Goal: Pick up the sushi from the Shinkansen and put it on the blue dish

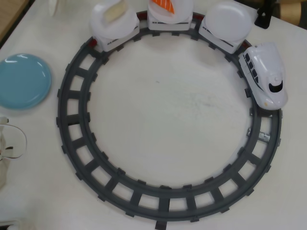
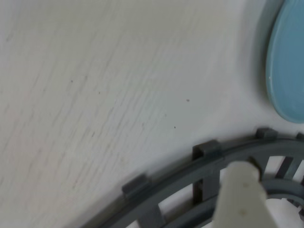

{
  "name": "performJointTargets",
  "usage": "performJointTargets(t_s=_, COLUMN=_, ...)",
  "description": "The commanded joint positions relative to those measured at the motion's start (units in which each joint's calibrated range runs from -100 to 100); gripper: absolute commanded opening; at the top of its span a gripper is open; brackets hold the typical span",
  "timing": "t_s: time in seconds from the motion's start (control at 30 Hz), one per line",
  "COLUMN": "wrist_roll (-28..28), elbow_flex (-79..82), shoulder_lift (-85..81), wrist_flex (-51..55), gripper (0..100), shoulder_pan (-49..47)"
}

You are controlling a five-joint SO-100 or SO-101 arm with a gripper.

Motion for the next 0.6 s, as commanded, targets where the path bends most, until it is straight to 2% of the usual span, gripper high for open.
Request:
performJointTargets(t_s=0.0, wrist_roll=0.1, elbow_flex=11.3, shoulder_lift=-0.4, wrist_flex=-2.8, gripper=25, shoulder_pan=0.9)
performJointTargets(t_s=0.57, wrist_roll=0.2, elbow_flex=11.2, shoulder_lift=-0.4, wrist_flex=-2.8, gripper=25, shoulder_pan=0.9)
